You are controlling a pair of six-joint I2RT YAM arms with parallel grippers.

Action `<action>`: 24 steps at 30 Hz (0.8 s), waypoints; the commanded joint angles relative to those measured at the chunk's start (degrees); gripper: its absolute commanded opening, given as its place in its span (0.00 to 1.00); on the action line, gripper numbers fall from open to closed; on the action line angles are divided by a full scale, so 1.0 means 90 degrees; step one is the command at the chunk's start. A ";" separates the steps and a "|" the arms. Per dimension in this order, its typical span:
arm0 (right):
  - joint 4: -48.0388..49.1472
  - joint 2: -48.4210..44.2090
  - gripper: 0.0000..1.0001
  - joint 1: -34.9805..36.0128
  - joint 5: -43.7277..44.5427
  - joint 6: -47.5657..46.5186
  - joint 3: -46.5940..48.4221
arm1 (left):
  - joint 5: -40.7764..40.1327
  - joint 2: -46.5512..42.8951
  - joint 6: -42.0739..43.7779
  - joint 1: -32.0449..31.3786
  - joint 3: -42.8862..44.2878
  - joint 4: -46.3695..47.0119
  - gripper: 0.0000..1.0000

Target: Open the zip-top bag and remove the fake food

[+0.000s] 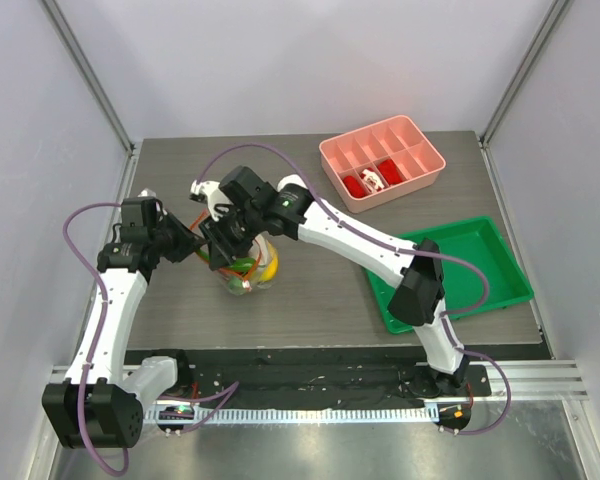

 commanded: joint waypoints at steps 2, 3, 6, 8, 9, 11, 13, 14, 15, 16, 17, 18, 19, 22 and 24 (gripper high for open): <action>0.0204 -0.0012 0.44 -0.0064 0.0251 -0.0327 -0.0192 | 0.0274 -0.0082 -0.0069 0.0002 0.0216 0.0229 0.00; 0.0204 -0.0002 0.45 -0.0064 0.0289 -0.0366 -0.0192 | 0.0274 -0.0072 -0.0079 0.0011 0.0216 0.0239 0.00; 0.0126 0.0018 0.47 -0.0064 0.0416 -0.0395 -0.0211 | 0.0294 -0.0062 -0.0079 0.0002 0.0226 0.0259 0.00; 0.0126 -0.0011 0.49 -0.0064 0.0417 -0.0473 -0.0279 | 0.0294 -0.0052 -0.0079 0.0001 0.0226 0.0259 0.00; 0.0126 -0.0021 0.50 -0.0074 0.0446 -0.0483 -0.0337 | 0.0303 -0.0033 -0.0089 -0.0008 0.0216 0.0268 0.00; 0.0106 -0.0021 0.53 -0.0064 0.0456 -0.0522 -0.0387 | 0.0304 -0.0033 -0.0098 -0.0008 0.0226 0.0288 0.00; 0.0097 -0.0021 0.55 -0.0074 0.0485 -0.0532 -0.0484 | 0.0333 -0.0023 -0.0157 -0.0008 0.0216 0.0307 0.00; 0.0077 -0.0021 0.56 -0.0064 0.0514 -0.0542 -0.0494 | 0.0343 -0.0004 -0.0186 0.0001 0.0226 0.0336 0.00; 0.0087 -0.0021 0.56 -0.0064 0.0553 -0.0561 -0.0523 | 0.0362 -0.0003 -0.0215 0.0002 0.0235 0.0346 0.00; 0.0087 -0.0041 0.58 -0.0074 0.0592 -0.0590 -0.0533 | 0.0391 -0.0003 -0.0283 0.0002 0.0226 0.0366 0.00; 0.0077 -0.0041 0.60 -0.0064 0.0660 -0.0600 -0.0533 | 0.0411 0.0016 -0.0313 0.0002 0.0226 0.0414 0.00; 0.0067 -0.0041 0.62 -0.0064 0.0671 -0.0610 -0.0543 | 0.0430 0.0016 -0.0352 0.0002 0.0226 0.0444 0.00; 0.0067 -0.0031 0.62 -0.0074 0.0680 -0.0620 -0.0543 | 0.0479 0.0026 -0.0391 -0.0008 0.0206 0.0464 0.00; 0.0057 -0.0080 0.64 -0.0113 0.0505 -0.0494 -0.0553 | 0.0441 0.0065 -0.0333 0.0002 0.0216 0.0493 0.00; 0.0057 -0.0226 0.69 -0.0142 0.0485 -0.0493 -0.0572 | 0.0362 0.0084 -0.0255 0.0002 0.0235 0.0435 0.00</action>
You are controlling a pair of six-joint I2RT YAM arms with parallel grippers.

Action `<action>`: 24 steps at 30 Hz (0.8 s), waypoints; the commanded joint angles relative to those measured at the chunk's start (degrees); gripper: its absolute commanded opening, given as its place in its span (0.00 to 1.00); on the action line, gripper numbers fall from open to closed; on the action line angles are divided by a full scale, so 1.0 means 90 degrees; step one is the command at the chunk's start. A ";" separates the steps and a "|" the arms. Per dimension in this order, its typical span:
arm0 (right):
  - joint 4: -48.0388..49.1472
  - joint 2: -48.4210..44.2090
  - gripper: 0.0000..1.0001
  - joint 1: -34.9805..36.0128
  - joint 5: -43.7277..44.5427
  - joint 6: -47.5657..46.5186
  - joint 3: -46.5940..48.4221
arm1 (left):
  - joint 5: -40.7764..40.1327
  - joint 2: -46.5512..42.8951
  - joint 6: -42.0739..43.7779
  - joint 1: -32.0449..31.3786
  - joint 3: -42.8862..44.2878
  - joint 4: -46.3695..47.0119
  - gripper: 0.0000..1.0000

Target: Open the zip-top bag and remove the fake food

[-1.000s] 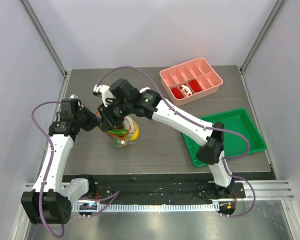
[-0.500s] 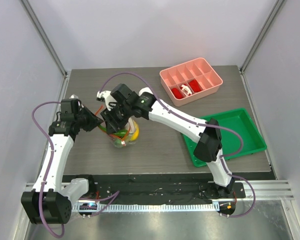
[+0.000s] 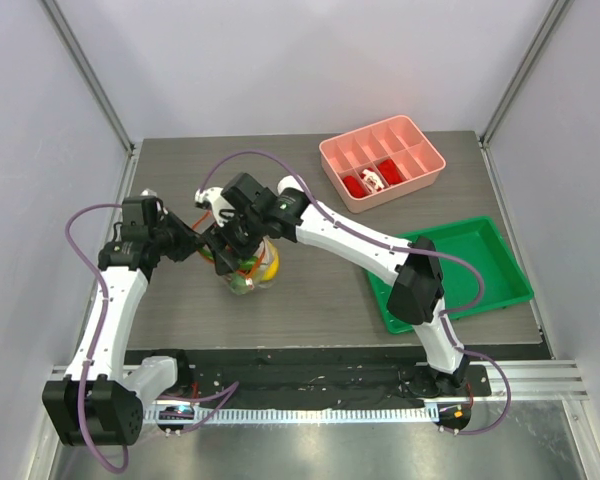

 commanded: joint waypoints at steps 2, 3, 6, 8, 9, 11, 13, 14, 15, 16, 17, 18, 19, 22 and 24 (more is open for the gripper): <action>0.0091 -0.0423 0.71 -0.0093 -0.0192 0.0046 -0.0109 | 0.0110 0.0014 0.0017 0.0002 0.0255 0.0344 0.00; 0.0121 -0.0501 0.71 -0.0171 -0.0454 0.0095 -0.0264 | 0.0109 0.0014 0.0008 -0.0008 0.0255 0.0383 0.00; 0.0325 -0.0638 0.66 -0.0250 -0.0885 0.0270 -0.0702 | 0.0246 0.0053 -0.0100 0.0001 0.0216 0.0530 0.00; 0.0530 -0.0707 0.63 -0.0279 -0.1110 0.0378 -0.0899 | 0.0285 0.0092 -0.0139 0.0011 0.0226 0.0637 0.00; 0.0589 -0.0746 0.60 -0.0279 -0.1179 0.0417 -0.1035 | 0.0382 0.0102 -0.0158 -0.0008 0.0216 0.0676 0.00; 0.0687 -0.0765 0.52 -0.0308 -0.1209 0.0495 -0.1076 | 0.0431 0.0112 -0.0236 0.0002 0.0197 0.0793 0.01; 0.0736 -0.0775 0.46 -0.0386 -0.1219 0.0573 -0.1057 | 0.0500 0.0112 -0.0353 -0.0008 0.0148 0.0852 0.20; 0.0765 -0.0775 0.43 -0.0425 -0.1228 0.0612 -0.1047 | 0.0510 0.0092 -0.0392 0.0001 0.0138 0.0881 0.27; 0.0785 -0.0785 0.34 -0.0464 -0.1267 0.0758 -0.1037 | 0.0529 0.0092 -0.0422 0.0002 0.0119 0.0901 0.37; 0.0814 -0.0795 0.30 -0.0523 -0.1316 0.0817 -0.1027 | 0.0500 0.0102 -0.0441 0.0002 0.0138 0.0901 0.41; 0.0833 -0.0785 0.27 -0.0610 -0.1452 0.0886 -0.1037 | 0.0471 0.0083 -0.0451 0.0002 0.0157 0.0843 0.44; 0.0834 -0.0795 0.19 -0.0640 -0.1482 0.0935 -0.1037 | 0.0471 0.0082 -0.0461 0.0002 0.0206 0.0833 0.57; 0.0834 -0.0814 0.15 -0.0650 -0.1492 0.0974 -0.1027 | 0.0461 0.0082 -0.0471 -0.0008 0.0235 0.0833 0.74; 0.0843 -0.0951 0.11 -0.0680 -0.1433 0.1052 -0.1027 | 0.0441 0.0102 -0.0471 0.0001 0.0381 0.0755 0.83; 0.0843 -0.1029 0.12 -0.0728 -0.1327 0.1130 -0.1027 | 0.0441 0.0063 -0.0461 0.0002 0.0440 0.0619 0.82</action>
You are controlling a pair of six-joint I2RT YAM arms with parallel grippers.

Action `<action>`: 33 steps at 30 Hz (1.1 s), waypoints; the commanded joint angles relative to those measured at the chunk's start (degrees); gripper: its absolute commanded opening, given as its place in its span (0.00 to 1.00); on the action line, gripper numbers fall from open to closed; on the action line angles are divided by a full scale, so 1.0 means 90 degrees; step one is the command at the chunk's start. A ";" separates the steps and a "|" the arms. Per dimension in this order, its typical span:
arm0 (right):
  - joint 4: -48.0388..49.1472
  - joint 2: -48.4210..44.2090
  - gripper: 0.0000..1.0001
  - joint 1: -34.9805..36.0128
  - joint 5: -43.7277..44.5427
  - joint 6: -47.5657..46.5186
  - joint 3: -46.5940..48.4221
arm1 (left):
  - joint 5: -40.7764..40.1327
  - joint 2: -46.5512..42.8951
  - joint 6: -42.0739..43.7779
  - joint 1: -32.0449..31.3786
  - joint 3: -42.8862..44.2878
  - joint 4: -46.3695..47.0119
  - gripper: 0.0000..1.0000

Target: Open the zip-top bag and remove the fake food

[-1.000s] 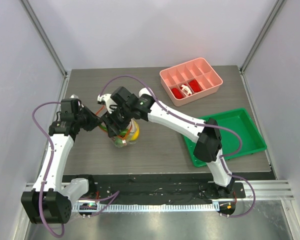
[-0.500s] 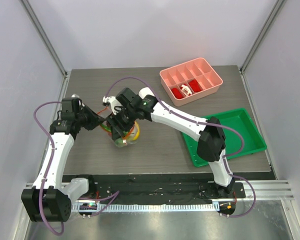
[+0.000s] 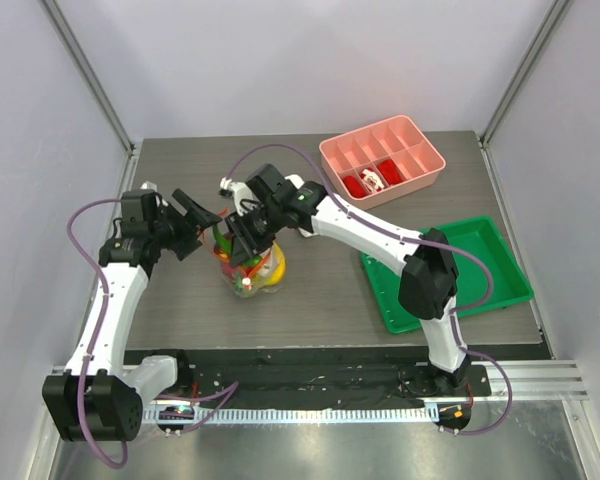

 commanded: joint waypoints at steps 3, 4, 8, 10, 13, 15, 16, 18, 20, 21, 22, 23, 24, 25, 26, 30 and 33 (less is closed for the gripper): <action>0.0263 -0.0716 0.11 -0.0214 -0.0005 0.0419 0.0000 | 0.0104 -0.0338 0.0022 0.0004 0.0314 -0.0135 0.79; 0.0263 -0.0716 0.10 -0.0243 -0.0005 0.0468 -0.0019 | 0.0055 -0.0455 0.0032 0.0014 0.0285 -0.0223 0.77; 0.0360 -0.0726 0.05 -0.0341 -0.0131 0.0605 -0.0175 | -0.0228 -0.0807 -0.0007 0.0023 0.0138 -0.0360 0.66; 0.0400 -0.0745 0.04 -0.0341 -0.0141 0.0605 -0.0225 | -0.0248 -0.0808 -0.0056 0.0014 0.0138 -0.0593 0.63; 0.0439 -0.0755 0.04 -0.0361 -0.0112 0.0615 -0.0283 | -0.0880 -0.0769 -0.0124 0.0004 0.0352 -0.1363 0.63; 0.0439 -0.0755 0.04 -0.0380 -0.0112 0.0615 -0.0322 | -0.1571 -0.0808 -0.0240 0.0014 0.0596 -0.2282 0.61; 0.0439 -0.0775 0.04 -0.0380 -0.0102 0.0624 -0.0332 | -0.1643 -0.0827 -0.0222 0.0014 0.0646 -0.2536 0.58; 0.0449 -0.0775 0.04 -0.0390 -0.0083 0.0624 -0.0361 | -0.1489 -0.0856 -0.0115 0.0014 0.0734 -0.2850 0.59; 0.0468 -0.0765 0.04 -0.0409 -0.0112 0.0615 -0.0332 | -0.0953 -0.0983 -0.0153 0.0014 0.0637 -0.2677 0.59; 0.0459 -0.0755 0.04 -0.0419 -0.0122 0.0624 -0.0322 | -0.0787 -0.1051 -0.0231 0.0014 0.0433 -0.2530 0.59; 0.0478 -0.0746 0.04 -0.0410 -0.0122 0.0634 -0.0322 | -0.0475 -0.1129 -0.0376 0.0014 0.0306 -0.2364 0.59; 0.0478 -0.0745 0.04 -0.0410 -0.0141 0.0644 -0.0303 | -0.0424 -0.1207 -0.0494 0.0004 0.0159 -0.2150 0.58; 0.0488 -0.0745 0.04 -0.0410 -0.0141 0.0654 -0.0303 | -0.0424 -0.1295 -0.0592 0.0014 -0.0084 -0.1974 0.58; 0.0488 -0.0745 0.04 -0.0410 -0.0141 0.0654 -0.0303 | -0.0375 -0.1315 -0.0651 0.0004 -0.0173 -0.1837 0.58; 0.0488 -0.0745 0.04 -0.0410 -0.0141 0.0654 -0.0303 | -0.0220 -0.1306 -0.0651 0.0004 -0.0310 -0.1739 0.57; 0.0488 -0.0775 0.03 -0.0410 -0.0141 0.0654 -0.0322 | -0.0023 -0.1023 -0.0573 0.0004 -0.0370 -0.1611 0.59; 0.0488 -0.0765 0.03 -0.0410 -0.0132 0.0683 -0.0313 | -0.0033 -0.0857 -0.0496 0.0004 -0.0476 -0.1348 0.59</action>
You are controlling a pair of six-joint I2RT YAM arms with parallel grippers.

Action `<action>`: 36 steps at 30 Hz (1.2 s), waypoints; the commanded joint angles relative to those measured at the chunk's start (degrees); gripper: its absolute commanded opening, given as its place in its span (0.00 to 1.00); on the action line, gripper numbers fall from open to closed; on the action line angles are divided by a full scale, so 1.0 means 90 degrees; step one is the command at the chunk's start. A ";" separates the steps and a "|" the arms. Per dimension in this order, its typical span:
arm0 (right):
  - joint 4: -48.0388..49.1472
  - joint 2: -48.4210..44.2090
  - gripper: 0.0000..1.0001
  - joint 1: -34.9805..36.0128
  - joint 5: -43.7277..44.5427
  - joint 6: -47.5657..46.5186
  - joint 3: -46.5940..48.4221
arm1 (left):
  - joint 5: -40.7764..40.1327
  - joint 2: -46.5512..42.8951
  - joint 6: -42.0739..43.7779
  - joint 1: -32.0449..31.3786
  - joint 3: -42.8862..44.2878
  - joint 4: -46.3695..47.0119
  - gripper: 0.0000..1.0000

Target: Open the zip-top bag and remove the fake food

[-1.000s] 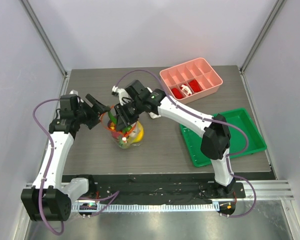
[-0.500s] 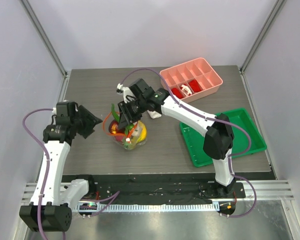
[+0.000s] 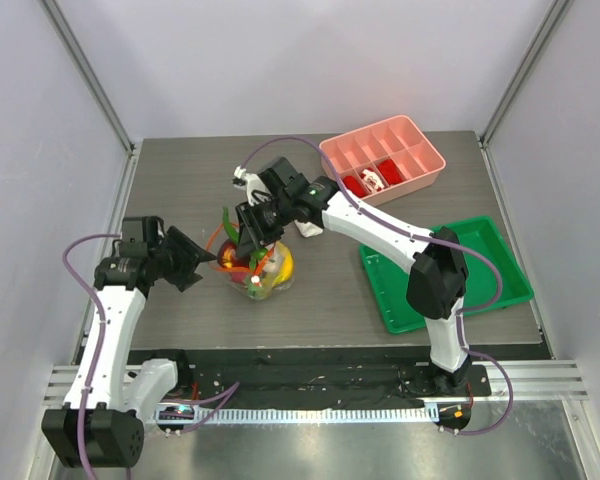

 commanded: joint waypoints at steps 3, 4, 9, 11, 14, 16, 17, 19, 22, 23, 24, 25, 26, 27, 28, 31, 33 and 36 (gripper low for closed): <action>0.0262 -0.0442 0.03 -0.0006 -0.0188 0.0166 0.0088 | 0.0433 0.0261 0.0042 0.0004 -0.0235 0.1076 0.44; 0.0301 -0.0442 0.03 -0.0006 -0.0294 0.0176 0.0088 | 0.0453 0.0300 0.0042 0.0004 -0.0245 0.1154 0.36; 0.0555 -0.0462 0.04 0.0110 -0.0773 0.0283 0.0205 | 0.0503 0.0096 0.0198 0.0004 -0.0089 0.1477 0.00; 0.0818 -0.0471 0.06 0.0247 -0.1045 0.0458 0.0351 | 0.0454 -0.0050 0.0276 -0.0191 0.0057 0.1516 0.00; 0.1179 -0.0423 0.09 0.0403 -0.1252 0.0751 0.0828 | 0.0171 -0.0158 0.0315 -0.0298 0.0378 0.1409 0.00; 0.1616 -0.0422 0.10 0.0394 -0.1194 0.1043 0.1044 | 0.0112 -0.0198 0.0305 -0.0347 0.0526 0.1282 0.00; 0.1822 -0.0432 0.10 0.0404 -0.1136 0.1364 0.1171 | 0.0025 -0.0188 0.0325 -0.0367 0.0681 0.1233 0.00; 0.2436 -0.0510 0.15 0.0404 -0.1038 0.1678 0.1211 | -0.0015 -0.0178 0.0403 -0.0445 0.0800 0.1165 0.00; 0.2839 -0.0540 0.15 0.0384 -0.0668 0.2069 0.1270 | -0.0083 -0.0120 0.0588 -0.0523 0.1005 0.1126 0.00; 0.2898 -0.0540 0.15 0.0384 -0.0541 0.2138 0.1222 | -0.0064 -0.0120 0.0676 -0.0533 0.1073 0.1135 0.00; 0.2937 -0.0540 0.15 0.0375 -0.0433 0.2158 0.1192 | -0.0045 -0.0110 0.0677 -0.0543 0.1083 0.1135 0.00; 0.2996 -0.0482 0.16 0.0365 -0.0277 0.2110 0.1163 | -0.0025 -0.0149 0.0667 -0.0533 0.1083 0.1145 0.00; 0.2987 -0.0423 0.16 0.0374 -0.0237 0.2022 0.1192 | 0.0072 -0.0178 0.0657 -0.0533 0.1035 0.1271 0.00; 0.2929 -0.0345 0.16 0.0365 -0.0121 0.1799 0.1211 | 0.0131 -0.0198 0.0609 -0.0543 0.1044 0.1301 0.00; 0.2870 -0.0248 0.15 0.0365 0.0113 0.1681 0.1202 | 0.0131 -0.0256 0.0589 -0.0543 0.1035 0.1311 0.00; 0.2646 -0.0091 0.11 0.0336 0.0668 0.1631 0.1493 | -0.0091 -0.0373 0.0608 -0.0543 0.1025 0.1311 0.00; 0.2325 -0.0100 0.10 0.0316 0.1109 0.1621 0.2001 | -0.0278 -0.0432 0.0657 -0.0543 0.1073 0.1282 0.00; 0.1222 -0.0372 0.09 0.0151 0.2300 0.1514 0.2296 | -0.0484 -0.0306 0.0813 -0.0543 0.1259 0.1272 0.00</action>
